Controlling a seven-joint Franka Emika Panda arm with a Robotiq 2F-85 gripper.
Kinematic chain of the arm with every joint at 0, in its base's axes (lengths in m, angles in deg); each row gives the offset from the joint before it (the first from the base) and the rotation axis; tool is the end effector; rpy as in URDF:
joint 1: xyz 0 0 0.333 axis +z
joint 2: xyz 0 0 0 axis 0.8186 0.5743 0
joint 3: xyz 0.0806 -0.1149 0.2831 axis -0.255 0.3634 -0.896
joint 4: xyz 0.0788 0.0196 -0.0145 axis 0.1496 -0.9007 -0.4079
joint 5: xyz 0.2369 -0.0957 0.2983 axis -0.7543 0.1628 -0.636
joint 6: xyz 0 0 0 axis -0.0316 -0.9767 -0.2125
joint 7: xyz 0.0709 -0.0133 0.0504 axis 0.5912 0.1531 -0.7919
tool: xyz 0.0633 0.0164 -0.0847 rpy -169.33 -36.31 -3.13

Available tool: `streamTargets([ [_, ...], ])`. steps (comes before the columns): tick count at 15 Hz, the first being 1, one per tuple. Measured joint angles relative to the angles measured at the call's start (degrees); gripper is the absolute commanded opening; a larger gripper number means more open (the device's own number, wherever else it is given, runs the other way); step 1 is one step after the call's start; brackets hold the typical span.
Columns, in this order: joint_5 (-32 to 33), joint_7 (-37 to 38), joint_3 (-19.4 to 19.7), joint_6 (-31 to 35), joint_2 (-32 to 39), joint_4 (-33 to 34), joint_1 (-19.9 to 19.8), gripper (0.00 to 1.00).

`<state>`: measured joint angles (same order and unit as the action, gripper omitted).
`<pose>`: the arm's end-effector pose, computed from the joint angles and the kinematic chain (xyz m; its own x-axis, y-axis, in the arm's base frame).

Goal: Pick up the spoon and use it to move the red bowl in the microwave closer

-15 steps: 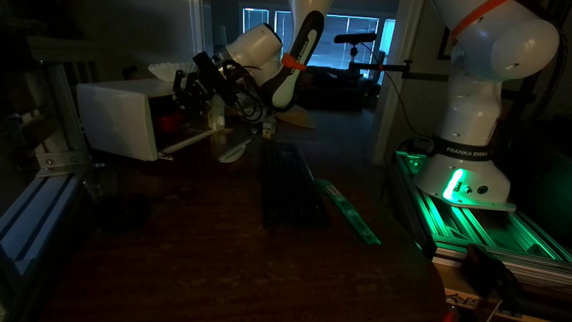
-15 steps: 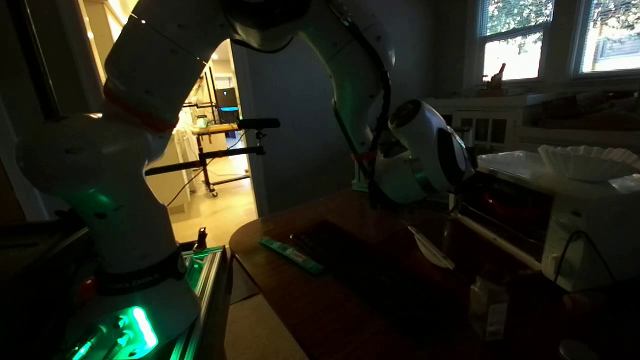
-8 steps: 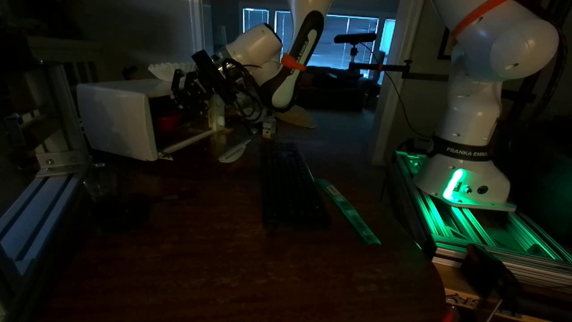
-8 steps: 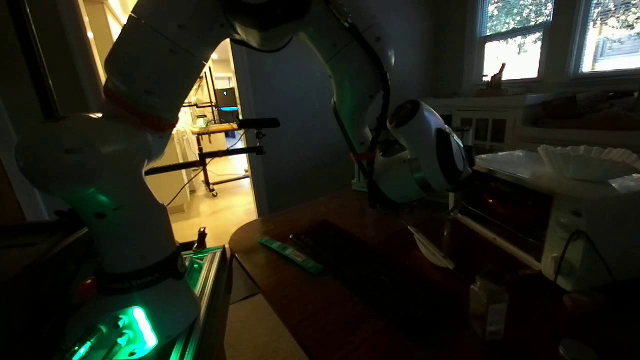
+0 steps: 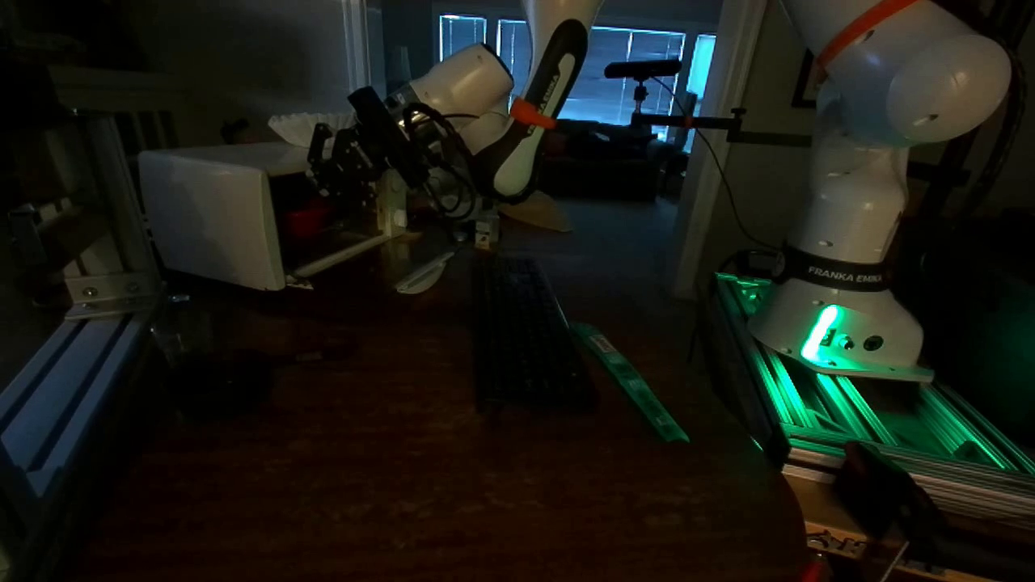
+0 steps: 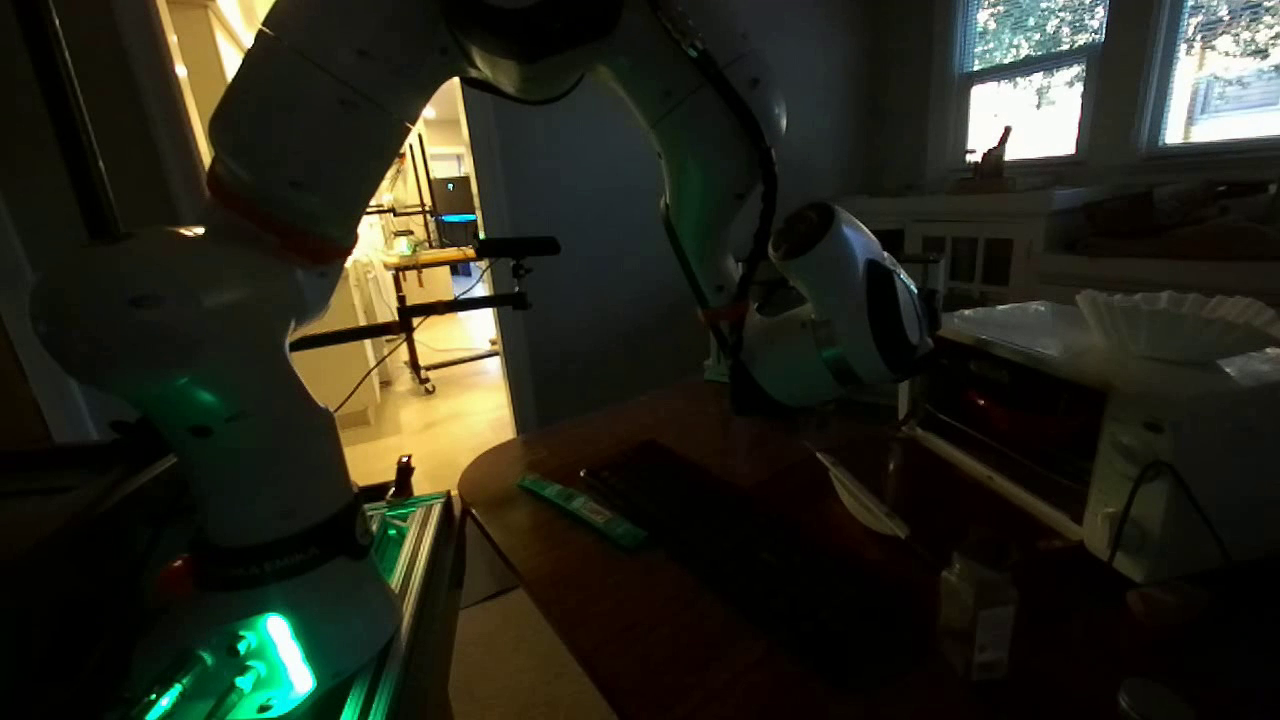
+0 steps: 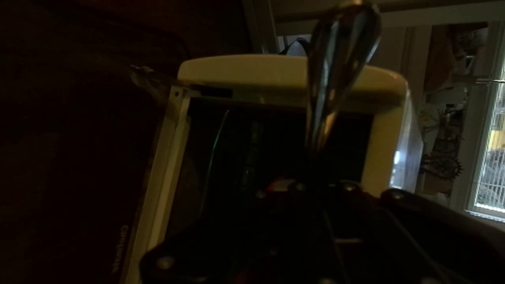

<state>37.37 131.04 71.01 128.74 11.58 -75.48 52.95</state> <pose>0.6272 0.0444 0.2530 0.4036 -0.9144 -0.0330 -0.5122 -0.1958 -0.8363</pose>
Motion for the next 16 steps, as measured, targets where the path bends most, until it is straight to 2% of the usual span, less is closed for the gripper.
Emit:
streamTargets([
  [16,0.0,0.3,0.0,2.2,-4.3,-6.0,0.0,0.02],
])
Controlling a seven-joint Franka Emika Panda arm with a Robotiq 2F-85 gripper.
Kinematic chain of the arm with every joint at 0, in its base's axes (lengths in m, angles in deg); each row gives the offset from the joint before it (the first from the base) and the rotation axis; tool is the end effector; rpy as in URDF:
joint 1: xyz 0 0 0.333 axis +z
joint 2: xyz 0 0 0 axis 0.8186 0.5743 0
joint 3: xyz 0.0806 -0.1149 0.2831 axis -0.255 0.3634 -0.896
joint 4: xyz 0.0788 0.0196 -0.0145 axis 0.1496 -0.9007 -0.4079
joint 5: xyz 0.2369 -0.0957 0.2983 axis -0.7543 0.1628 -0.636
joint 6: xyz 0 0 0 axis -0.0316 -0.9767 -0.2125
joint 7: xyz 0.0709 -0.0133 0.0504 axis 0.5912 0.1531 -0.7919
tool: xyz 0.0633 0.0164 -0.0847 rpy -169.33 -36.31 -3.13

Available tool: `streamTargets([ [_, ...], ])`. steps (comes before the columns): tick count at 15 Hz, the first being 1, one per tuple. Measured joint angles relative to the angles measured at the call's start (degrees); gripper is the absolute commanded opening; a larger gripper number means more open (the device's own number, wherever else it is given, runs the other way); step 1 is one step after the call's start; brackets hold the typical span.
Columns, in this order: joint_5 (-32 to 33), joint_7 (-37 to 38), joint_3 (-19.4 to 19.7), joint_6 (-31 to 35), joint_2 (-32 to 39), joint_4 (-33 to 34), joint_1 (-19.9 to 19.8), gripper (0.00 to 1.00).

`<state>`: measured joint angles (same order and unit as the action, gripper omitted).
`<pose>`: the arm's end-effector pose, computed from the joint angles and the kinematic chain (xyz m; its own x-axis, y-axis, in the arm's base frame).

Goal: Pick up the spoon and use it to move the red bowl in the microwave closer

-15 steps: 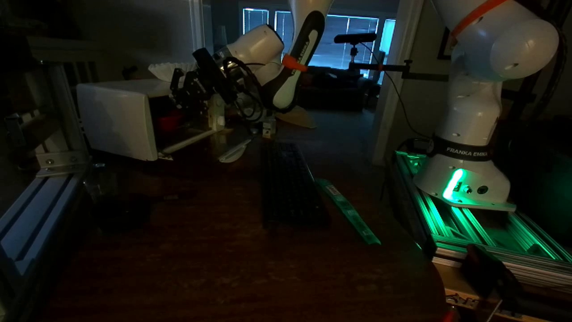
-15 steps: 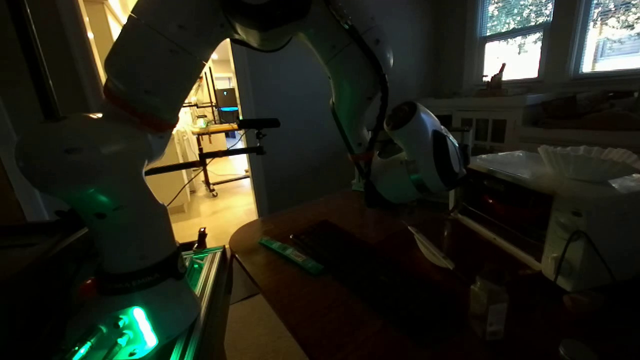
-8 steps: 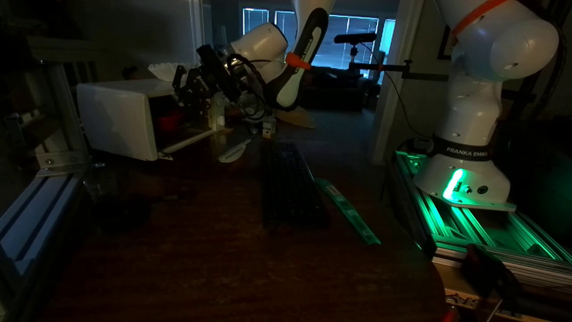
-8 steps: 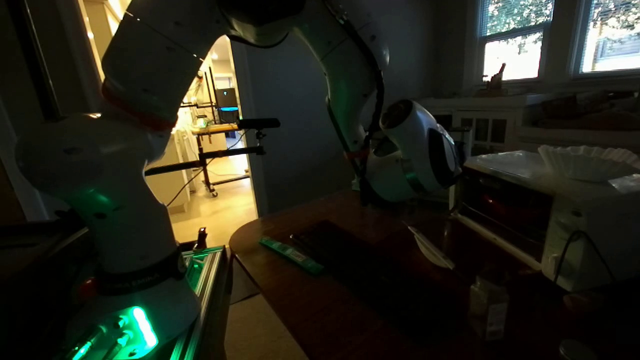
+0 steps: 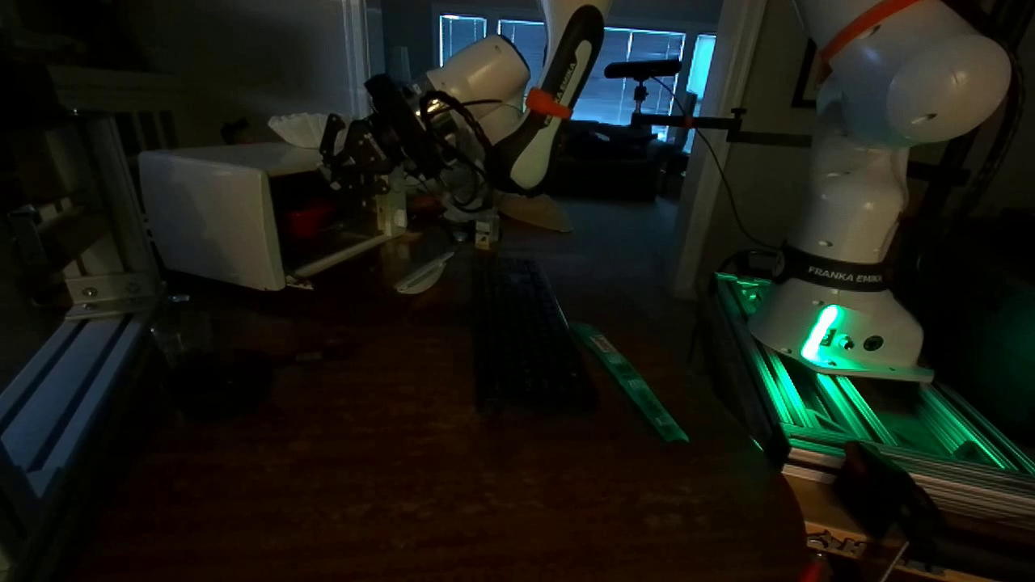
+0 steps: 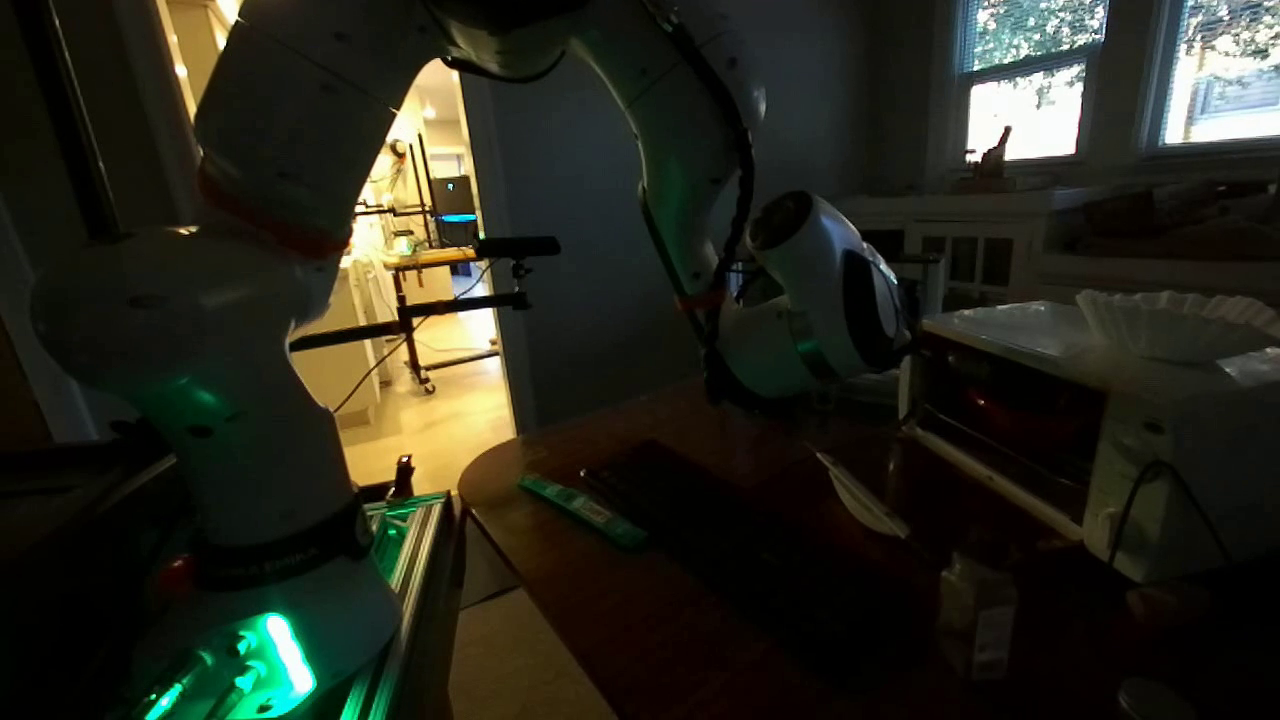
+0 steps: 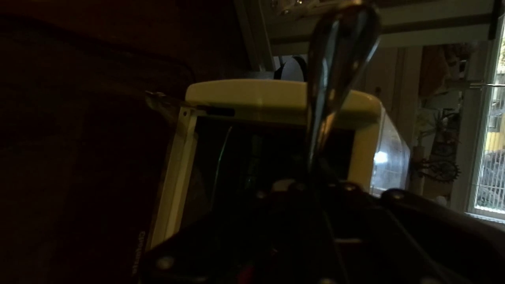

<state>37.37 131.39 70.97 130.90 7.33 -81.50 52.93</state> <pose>0.6018 0.0470 0.2658 0.4112 -0.9089 -0.0694 -0.5176 -0.1702 -0.8386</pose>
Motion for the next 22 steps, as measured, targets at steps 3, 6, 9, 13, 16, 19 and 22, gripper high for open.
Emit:
streamTargets([
  [3,0.0,0.6,-0.1,0.1,-0.6,-1.3,0.0,0.02],
  [6,-1.1,0.8,0.1,0.0,-1.2,-2.4,0.1,0.02],
  [9,-2.8,0.8,0.2,-0.1,-1.7,-3.1,0.2,0.02],
  [13,-5.9,0.4,0.9,-0.5,-2.6,-4.2,1.1,0.02],
  [16,-10.1,-1.9,0.8,-2.2,-3.1,-5.1,1.5,0.02],
  [19,-18.2,-9.6,-3.8,-5.8,-4.1,-6.9,-0.7,0.02],
  [22,-20.5,-10.8,-2.9,-6.3,-4.6,-7.6,0.7,0.02],
])
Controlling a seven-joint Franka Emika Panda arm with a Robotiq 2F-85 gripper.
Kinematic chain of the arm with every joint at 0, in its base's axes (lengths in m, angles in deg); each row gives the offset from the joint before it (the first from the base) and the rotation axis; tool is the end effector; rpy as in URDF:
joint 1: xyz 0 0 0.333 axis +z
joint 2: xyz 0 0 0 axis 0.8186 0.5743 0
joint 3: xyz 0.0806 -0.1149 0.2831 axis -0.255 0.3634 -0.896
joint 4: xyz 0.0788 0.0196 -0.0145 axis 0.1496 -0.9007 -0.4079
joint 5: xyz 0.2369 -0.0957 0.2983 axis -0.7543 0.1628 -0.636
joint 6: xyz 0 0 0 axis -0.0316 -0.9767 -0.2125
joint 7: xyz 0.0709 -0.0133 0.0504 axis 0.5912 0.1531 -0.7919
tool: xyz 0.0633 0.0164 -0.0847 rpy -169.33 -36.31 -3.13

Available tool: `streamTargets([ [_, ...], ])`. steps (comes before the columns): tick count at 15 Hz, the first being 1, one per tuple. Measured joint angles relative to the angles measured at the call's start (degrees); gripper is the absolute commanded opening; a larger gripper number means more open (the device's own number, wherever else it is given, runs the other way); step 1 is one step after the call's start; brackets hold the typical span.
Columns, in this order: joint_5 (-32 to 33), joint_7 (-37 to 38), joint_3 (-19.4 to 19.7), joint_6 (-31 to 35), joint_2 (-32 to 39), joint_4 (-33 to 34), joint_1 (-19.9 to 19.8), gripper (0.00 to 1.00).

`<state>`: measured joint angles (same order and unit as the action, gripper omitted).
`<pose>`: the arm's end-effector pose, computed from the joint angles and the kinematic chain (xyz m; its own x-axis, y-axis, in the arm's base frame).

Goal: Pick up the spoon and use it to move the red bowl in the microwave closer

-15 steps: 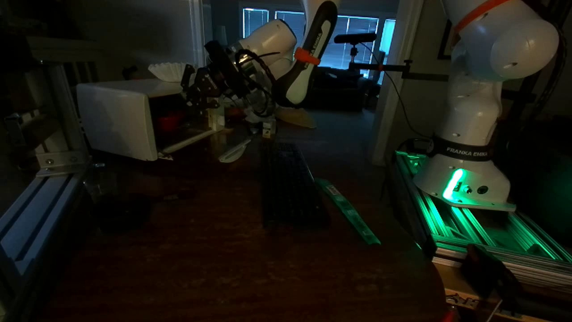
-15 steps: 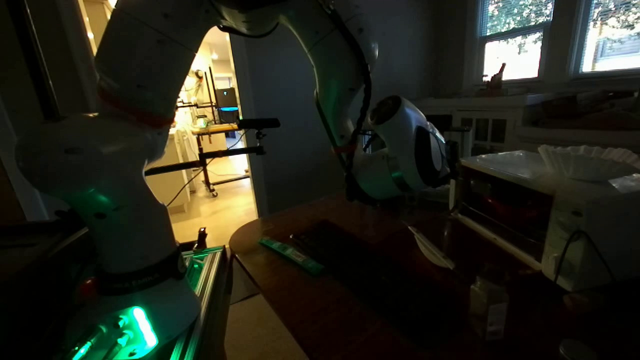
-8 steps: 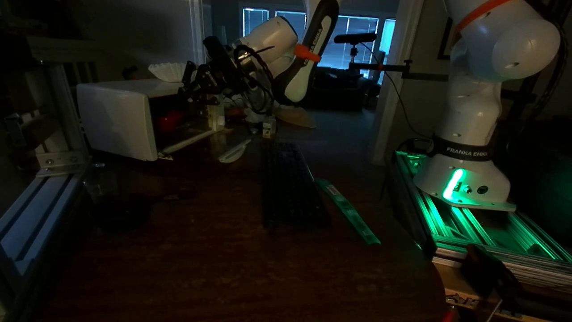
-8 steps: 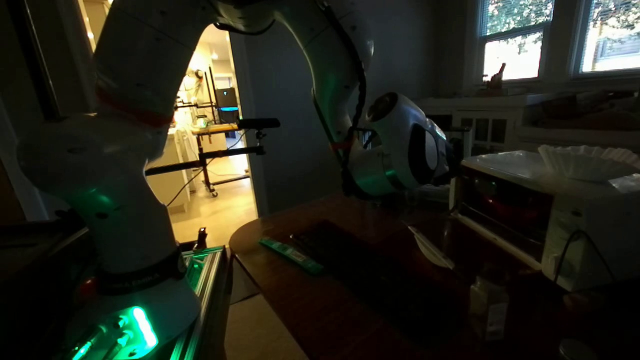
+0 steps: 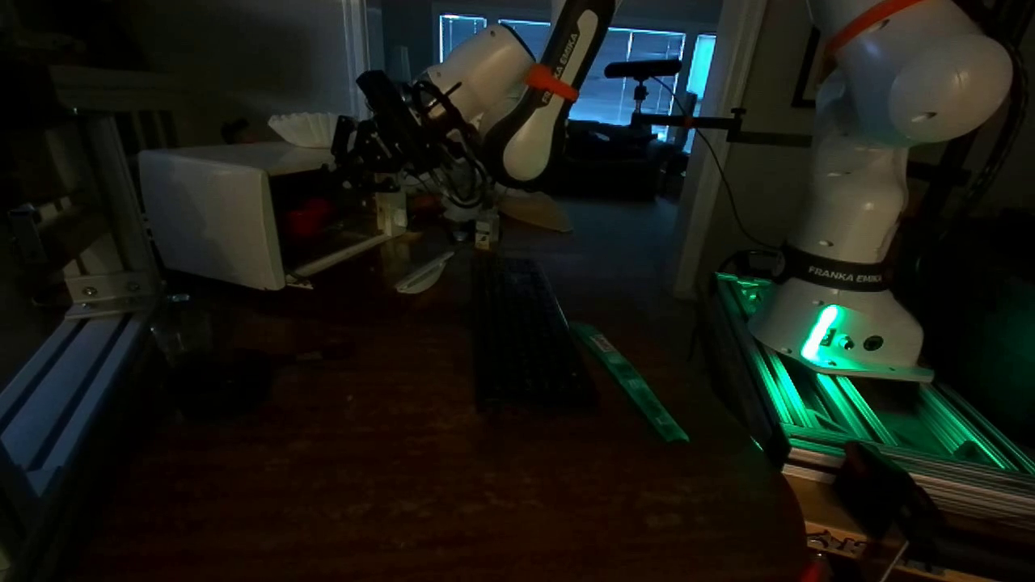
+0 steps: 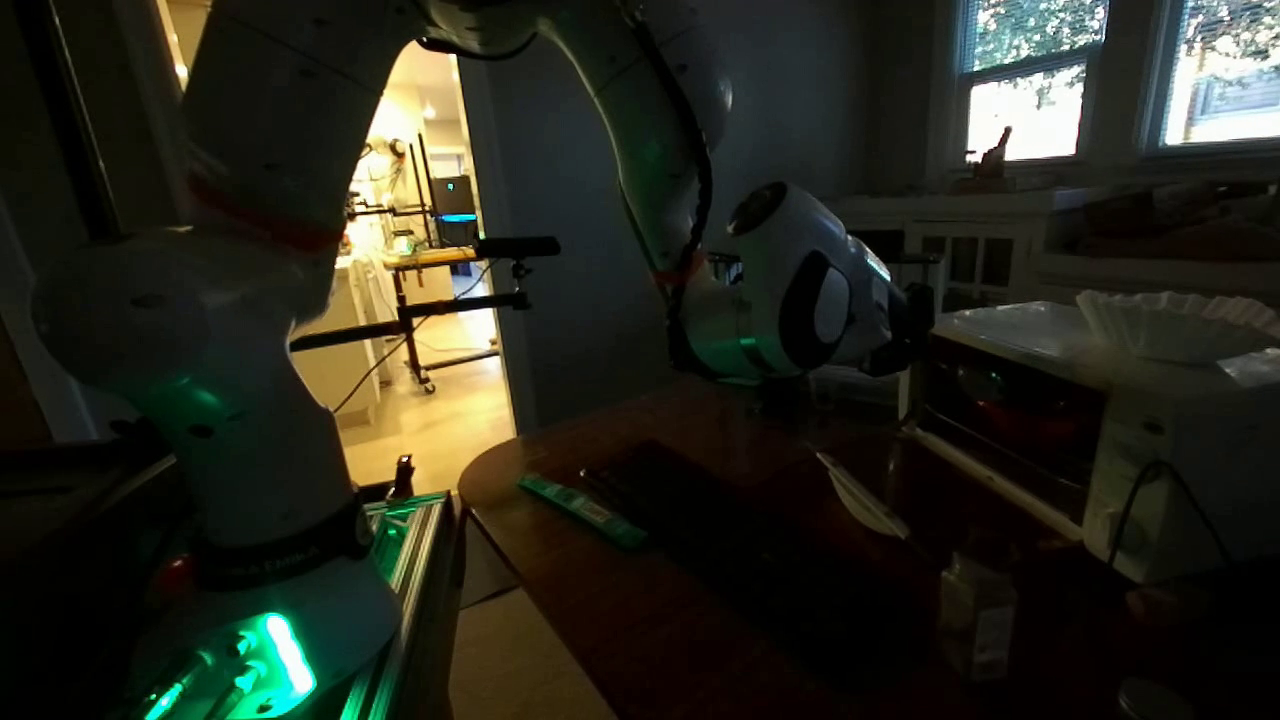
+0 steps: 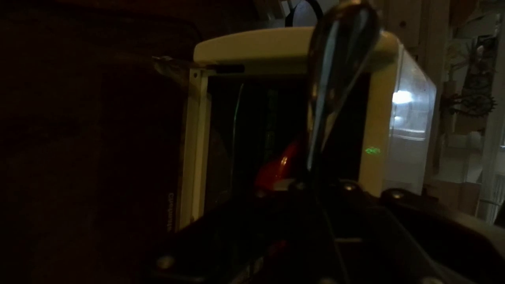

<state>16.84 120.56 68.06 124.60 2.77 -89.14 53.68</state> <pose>0.5953 0.0443 0.2690 0.2239 -0.9709 -0.0848 -0.5886 -0.0653 -0.8058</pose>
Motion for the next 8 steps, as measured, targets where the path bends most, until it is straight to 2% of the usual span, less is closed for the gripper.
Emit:
streamTargets([
  [8,-0.2,-1.8,2.2,0.0,-0.5,-0.4,1.9,0.02],
])
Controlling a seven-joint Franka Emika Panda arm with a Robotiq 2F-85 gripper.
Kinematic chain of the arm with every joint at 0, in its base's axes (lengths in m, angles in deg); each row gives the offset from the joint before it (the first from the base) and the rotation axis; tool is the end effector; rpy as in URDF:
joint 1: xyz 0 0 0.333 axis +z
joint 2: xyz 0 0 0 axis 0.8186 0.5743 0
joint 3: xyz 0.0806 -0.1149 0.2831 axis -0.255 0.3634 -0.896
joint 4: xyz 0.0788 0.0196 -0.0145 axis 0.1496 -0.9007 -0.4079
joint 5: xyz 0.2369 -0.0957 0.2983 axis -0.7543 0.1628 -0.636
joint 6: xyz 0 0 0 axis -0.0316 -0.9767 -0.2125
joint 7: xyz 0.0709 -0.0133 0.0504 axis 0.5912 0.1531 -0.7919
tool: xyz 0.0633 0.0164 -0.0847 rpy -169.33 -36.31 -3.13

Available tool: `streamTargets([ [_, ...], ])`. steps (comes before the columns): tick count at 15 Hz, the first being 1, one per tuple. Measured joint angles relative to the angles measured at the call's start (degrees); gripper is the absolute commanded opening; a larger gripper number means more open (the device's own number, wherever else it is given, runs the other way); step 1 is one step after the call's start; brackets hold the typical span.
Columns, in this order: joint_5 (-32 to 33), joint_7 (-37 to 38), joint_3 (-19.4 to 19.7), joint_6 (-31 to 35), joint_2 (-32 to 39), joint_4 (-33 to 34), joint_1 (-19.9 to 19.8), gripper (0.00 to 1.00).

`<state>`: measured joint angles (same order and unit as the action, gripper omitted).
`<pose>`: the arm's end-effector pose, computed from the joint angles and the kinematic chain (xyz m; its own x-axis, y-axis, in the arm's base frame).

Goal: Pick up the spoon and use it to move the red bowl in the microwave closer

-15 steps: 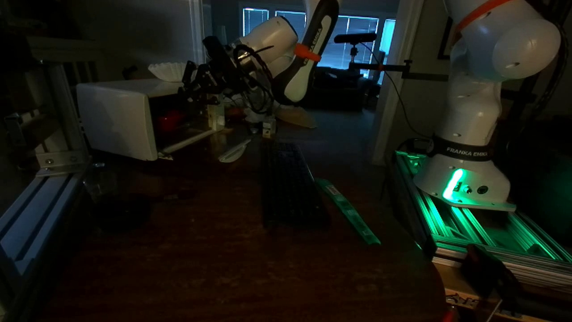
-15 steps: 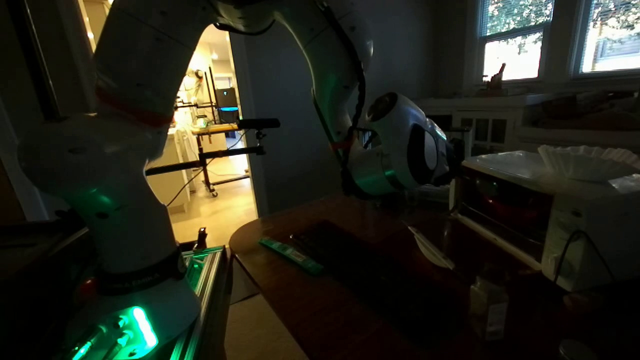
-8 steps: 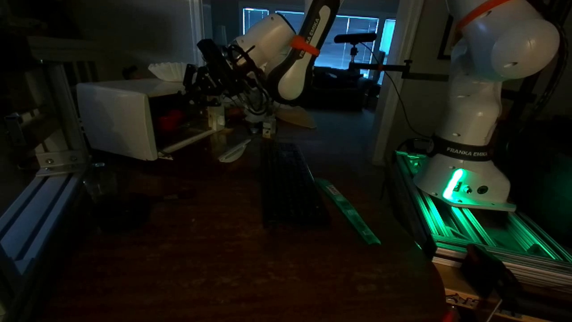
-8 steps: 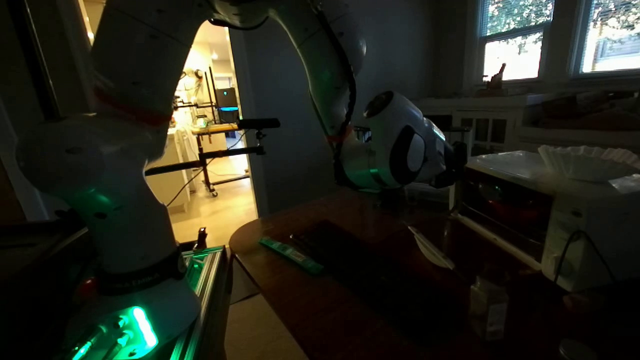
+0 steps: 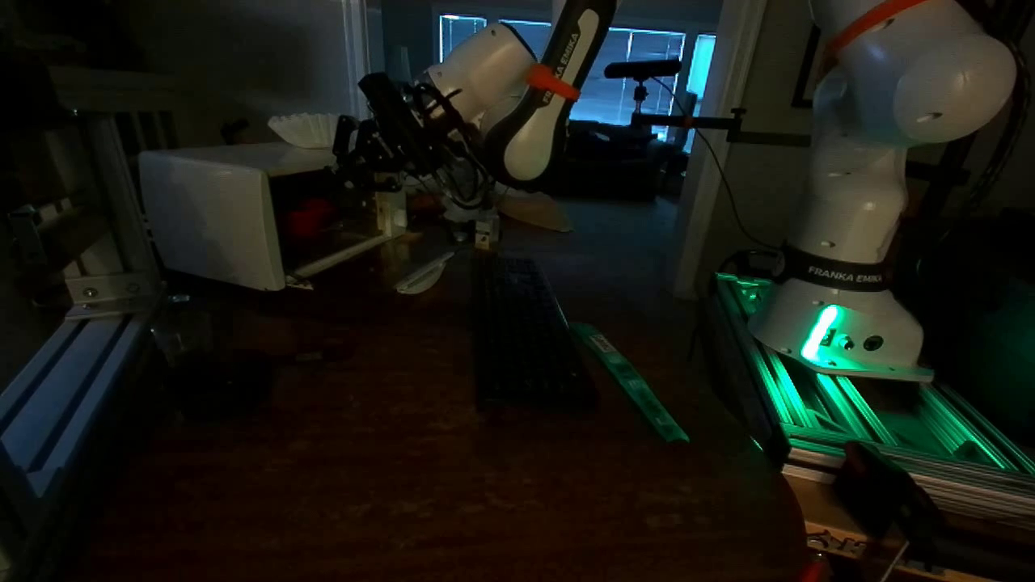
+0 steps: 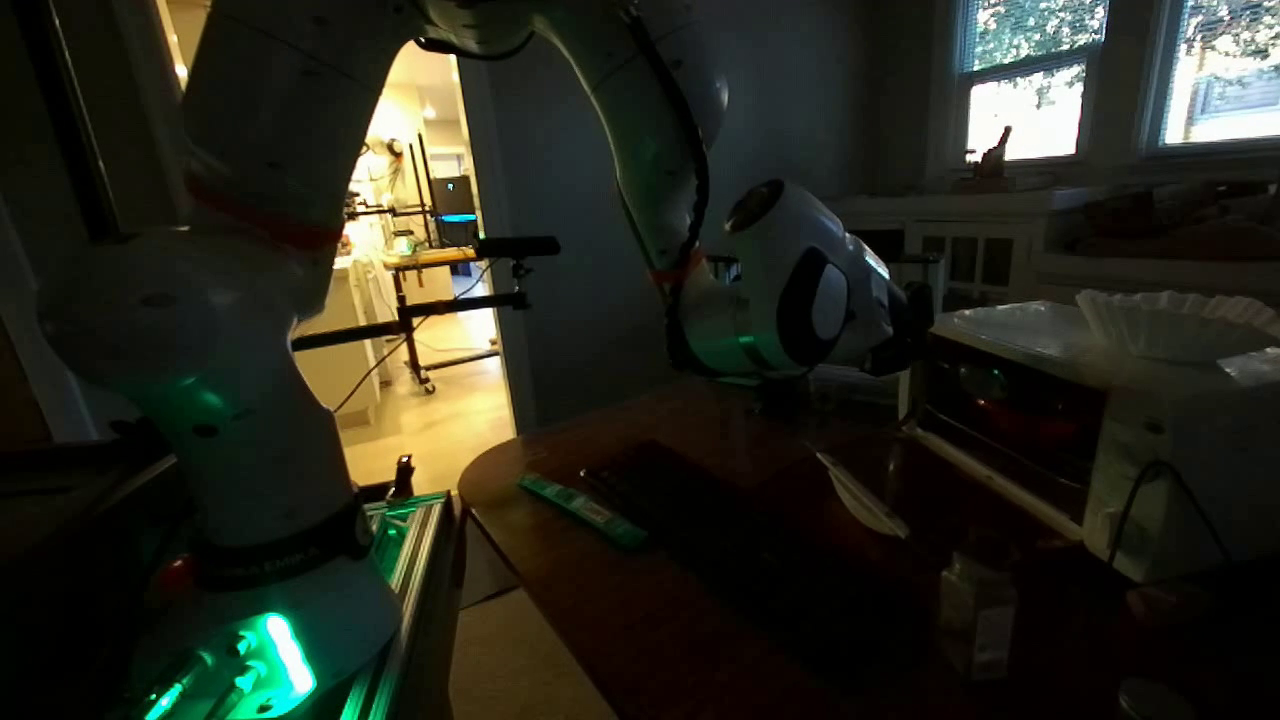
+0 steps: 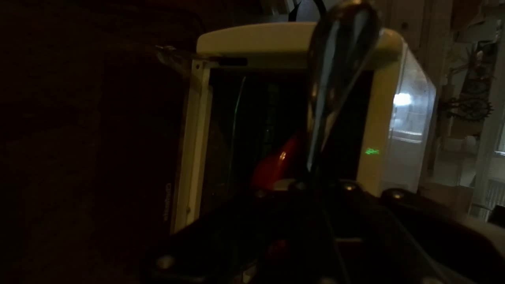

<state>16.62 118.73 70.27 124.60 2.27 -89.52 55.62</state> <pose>0.5941 0.0427 0.2710 0.2393 -0.9700 -0.0424 -0.5797 -0.1077 -0.8076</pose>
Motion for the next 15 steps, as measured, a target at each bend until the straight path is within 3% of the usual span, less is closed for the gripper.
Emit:
streamTargets([
  [15,0.2,-1.5,-0.1,3.2,5.4,5.7,-0.8,0.02],
])
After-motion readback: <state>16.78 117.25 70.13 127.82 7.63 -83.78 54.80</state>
